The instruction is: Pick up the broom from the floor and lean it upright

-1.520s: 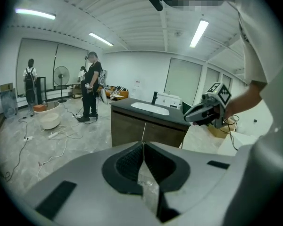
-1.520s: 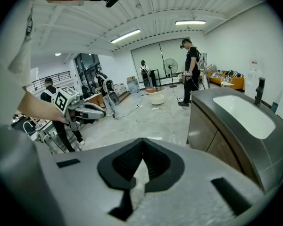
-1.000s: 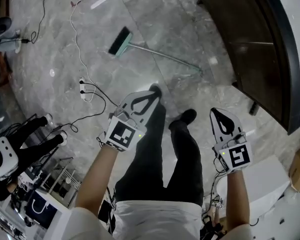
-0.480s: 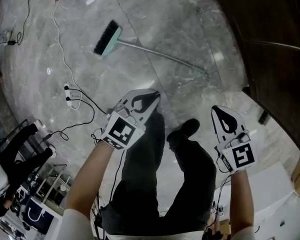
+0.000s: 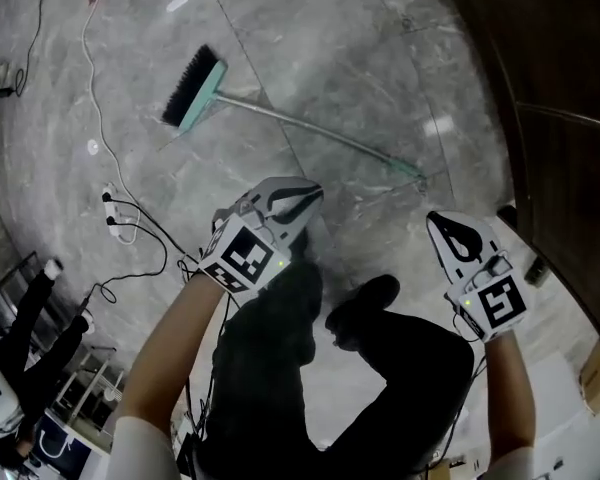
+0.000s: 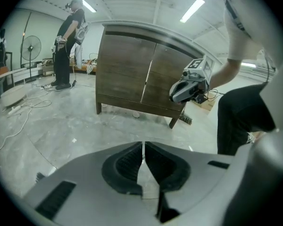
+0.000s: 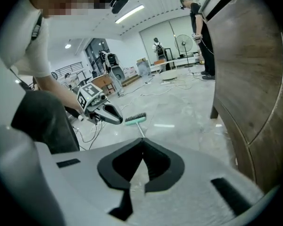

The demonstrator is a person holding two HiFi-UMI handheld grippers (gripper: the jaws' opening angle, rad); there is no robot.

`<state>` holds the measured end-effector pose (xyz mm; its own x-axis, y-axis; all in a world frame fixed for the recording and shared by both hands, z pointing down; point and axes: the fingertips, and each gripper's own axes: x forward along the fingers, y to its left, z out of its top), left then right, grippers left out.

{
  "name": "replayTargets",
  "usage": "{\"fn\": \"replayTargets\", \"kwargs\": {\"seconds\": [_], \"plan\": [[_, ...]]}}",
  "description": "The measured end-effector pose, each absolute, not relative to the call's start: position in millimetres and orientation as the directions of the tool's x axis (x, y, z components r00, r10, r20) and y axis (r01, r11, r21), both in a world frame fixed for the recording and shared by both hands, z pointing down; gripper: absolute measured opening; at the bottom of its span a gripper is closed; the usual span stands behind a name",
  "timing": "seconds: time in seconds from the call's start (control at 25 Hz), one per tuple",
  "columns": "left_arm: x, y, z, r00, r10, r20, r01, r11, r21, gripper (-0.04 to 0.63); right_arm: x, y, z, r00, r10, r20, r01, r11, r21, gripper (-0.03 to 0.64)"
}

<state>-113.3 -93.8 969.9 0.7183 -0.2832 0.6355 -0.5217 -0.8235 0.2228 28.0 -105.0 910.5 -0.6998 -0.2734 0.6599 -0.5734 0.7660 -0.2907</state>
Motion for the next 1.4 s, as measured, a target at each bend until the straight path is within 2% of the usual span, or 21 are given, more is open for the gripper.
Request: {"fn": "replayTargets", "kwargs": {"seconds": [0.12, 0.28, 0.4, 0.44, 0.48, 0.52, 0.76, 0.84, 1.12, 1.4], "plan": [[-120.1, -108.7, 1007.6, 0.710, -0.275, 0.648, -0.507, -0.839, 0.199, 0.014, 24.0, -120.4, 935.5, -0.708, -0.215, 0.673, -0.529, 0.792, -0.304, 0.000], [-126.0, -126.9, 1051.5, 0.708, -0.254, 0.659, -0.484, -0.854, 0.192, 0.014, 16.3, -137.3, 956.4, -0.779, -0.182, 0.600, -0.480, 0.789, -0.384, 0.000], [-124.8, -134.6, 1081.7, 0.707, -0.225, 0.670, -0.445, -0.878, 0.174, 0.015, 9.0, -142.3, 968.9, -0.781, -0.153, 0.605, -0.453, 0.806, -0.381, 0.000], [-124.2, -136.3, 1093.5, 0.704, -0.212, 0.678, -0.428, -0.888, 0.167, 0.026, 7.1, -142.9, 972.7, -0.780, -0.148, 0.608, -0.442, 0.818, -0.368, 0.000], [-123.4, -138.5, 1105.5, 0.701, -0.198, 0.685, -0.411, -0.897, 0.162, 0.075, 5.9, -143.6, 975.8, -0.778, -0.147, 0.610, -0.434, 0.828, -0.354, 0.000], [-122.3, -141.0, 1117.1, 0.700, -0.184, 0.690, -0.396, -0.904, 0.160, 0.094, 5.7, -144.5, 978.1, -0.776, -0.149, 0.612, -0.430, 0.835, -0.342, 0.000], [-113.3, -146.2, 1181.2, 0.683, -0.103, 0.723, -0.311, -0.937, 0.160, 0.098, 14.4, -142.2, 998.3, -0.736, -0.132, 0.664, -0.417, 0.861, -0.292, 0.000], [-110.0, -141.0, 1200.4, 0.671, -0.061, 0.739, -0.275, -0.946, 0.172, 0.120, 17.2, -137.3, 1008.2, -0.723, -0.119, 0.681, -0.398, 0.877, -0.270, 0.000], [-112.0, -129.5, 1256.1, 0.590, 0.040, 0.807, -0.139, -0.979, 0.150, 0.161, 27.4, -130.9, 1026.5, -0.692, -0.119, 0.712, -0.441, 0.851, -0.286, 0.000], [-114.6, -136.8, 1298.0, 0.523, 0.087, 0.848, -0.042, -0.991, 0.127, 0.158, 24.5, -127.9, 1034.7, -0.708, -0.125, 0.695, -0.473, 0.815, -0.335, 0.000]]}}
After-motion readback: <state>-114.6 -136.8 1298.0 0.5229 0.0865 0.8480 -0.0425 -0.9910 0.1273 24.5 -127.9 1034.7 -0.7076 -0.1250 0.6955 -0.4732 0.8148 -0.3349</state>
